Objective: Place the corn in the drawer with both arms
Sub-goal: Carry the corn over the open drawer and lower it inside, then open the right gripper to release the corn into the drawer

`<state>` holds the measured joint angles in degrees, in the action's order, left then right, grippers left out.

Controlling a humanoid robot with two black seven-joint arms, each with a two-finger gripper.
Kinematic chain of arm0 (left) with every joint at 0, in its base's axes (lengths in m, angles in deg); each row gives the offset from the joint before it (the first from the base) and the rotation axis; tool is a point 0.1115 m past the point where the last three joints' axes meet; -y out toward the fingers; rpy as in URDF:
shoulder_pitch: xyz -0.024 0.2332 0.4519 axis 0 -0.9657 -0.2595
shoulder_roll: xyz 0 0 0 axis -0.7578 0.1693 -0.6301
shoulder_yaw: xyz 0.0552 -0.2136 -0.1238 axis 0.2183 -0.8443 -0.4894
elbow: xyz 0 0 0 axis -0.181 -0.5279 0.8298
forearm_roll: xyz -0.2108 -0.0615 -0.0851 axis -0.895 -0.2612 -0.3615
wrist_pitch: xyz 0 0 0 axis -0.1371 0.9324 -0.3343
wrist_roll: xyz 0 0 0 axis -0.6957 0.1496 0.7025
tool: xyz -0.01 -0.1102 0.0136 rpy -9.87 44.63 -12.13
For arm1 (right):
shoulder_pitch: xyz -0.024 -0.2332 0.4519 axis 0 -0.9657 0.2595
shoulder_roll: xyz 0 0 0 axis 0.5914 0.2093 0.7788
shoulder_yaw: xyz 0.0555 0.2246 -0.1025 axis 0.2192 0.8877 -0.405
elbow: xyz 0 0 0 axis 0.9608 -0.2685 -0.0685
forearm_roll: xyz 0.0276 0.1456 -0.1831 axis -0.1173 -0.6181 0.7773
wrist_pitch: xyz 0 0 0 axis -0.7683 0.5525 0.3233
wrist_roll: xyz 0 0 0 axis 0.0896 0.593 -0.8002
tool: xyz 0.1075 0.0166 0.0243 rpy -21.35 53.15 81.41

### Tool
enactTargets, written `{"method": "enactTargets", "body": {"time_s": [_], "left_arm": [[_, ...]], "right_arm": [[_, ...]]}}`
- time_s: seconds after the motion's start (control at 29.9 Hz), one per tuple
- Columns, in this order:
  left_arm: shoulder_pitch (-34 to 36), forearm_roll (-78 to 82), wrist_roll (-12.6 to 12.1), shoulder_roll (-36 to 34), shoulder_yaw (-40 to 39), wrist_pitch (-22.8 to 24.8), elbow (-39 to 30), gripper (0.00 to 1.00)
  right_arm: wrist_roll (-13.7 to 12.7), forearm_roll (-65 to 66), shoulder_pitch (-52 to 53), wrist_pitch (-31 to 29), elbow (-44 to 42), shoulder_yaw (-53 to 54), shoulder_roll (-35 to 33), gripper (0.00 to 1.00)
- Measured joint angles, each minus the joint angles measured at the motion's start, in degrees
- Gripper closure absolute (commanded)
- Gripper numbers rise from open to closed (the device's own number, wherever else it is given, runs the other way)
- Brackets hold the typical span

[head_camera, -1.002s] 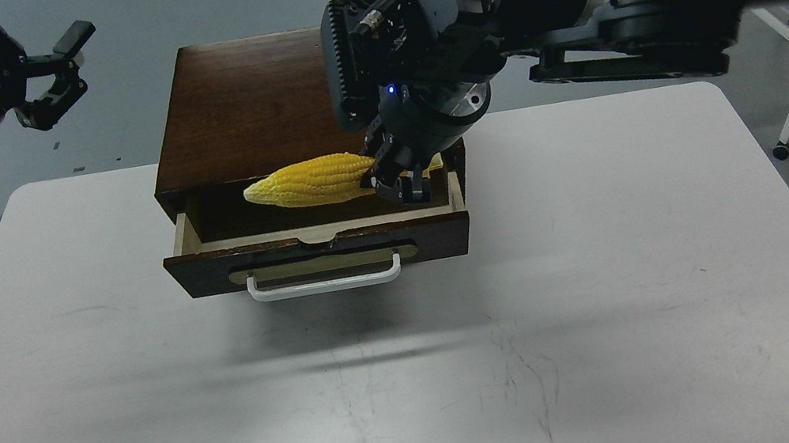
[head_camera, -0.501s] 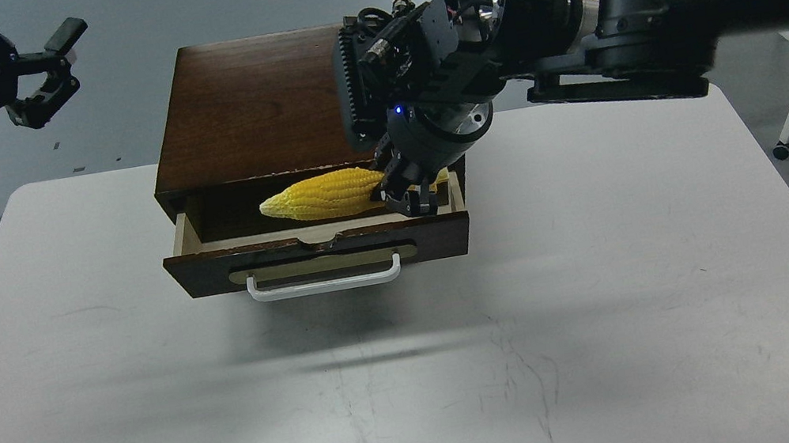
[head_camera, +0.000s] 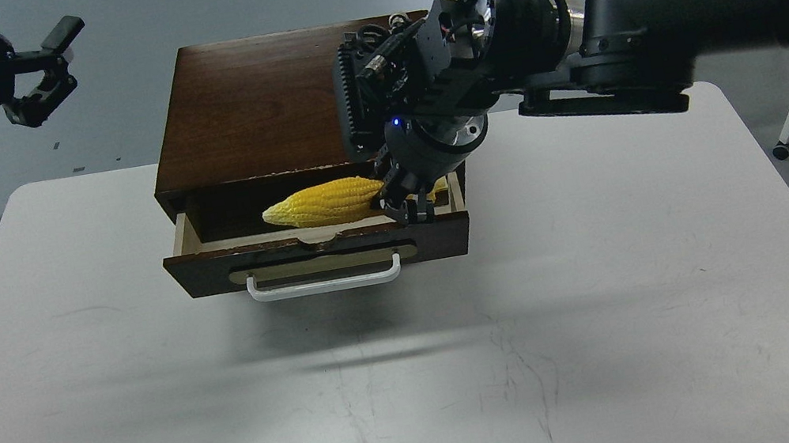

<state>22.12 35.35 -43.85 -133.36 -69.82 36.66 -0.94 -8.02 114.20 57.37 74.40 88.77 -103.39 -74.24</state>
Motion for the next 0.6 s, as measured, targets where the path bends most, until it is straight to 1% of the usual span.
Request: {"method": "enactTargets", "body": {"time_s": [0.2,0.27,0.33,0.4,0.6], "left_arm": [[0.00,0.00,0.00,0.01,0.00,0.02,0.00,0.01],[0.00,0.00,0.00,0.04,0.00,0.02,0.00,0.01],[0.00,0.00,0.00,0.05,0.00,0.01,0.00,0.01],[0.00,0.00,0.00,0.06,-0.01,0.02,0.00,0.01],[0.00,0.00,0.00,0.02,-0.08,0.01,0.00,0.01]], "right_arm": [[0.00,-0.04,-0.43,0.00,-0.39,0.00,0.02,0.67],[0.00,-0.05,-0.64,0.00,-0.44,0.00,0.02,0.62],[0.00,-0.05,-0.83,0.00,-0.49,0.00,0.02,0.60],[0.00,-0.05,-0.99,0.00,-0.53,0.00,0.02,0.60],[0.00,-0.05,-1.08,0.00,-0.54,-0.04,0.02,0.47]]}}
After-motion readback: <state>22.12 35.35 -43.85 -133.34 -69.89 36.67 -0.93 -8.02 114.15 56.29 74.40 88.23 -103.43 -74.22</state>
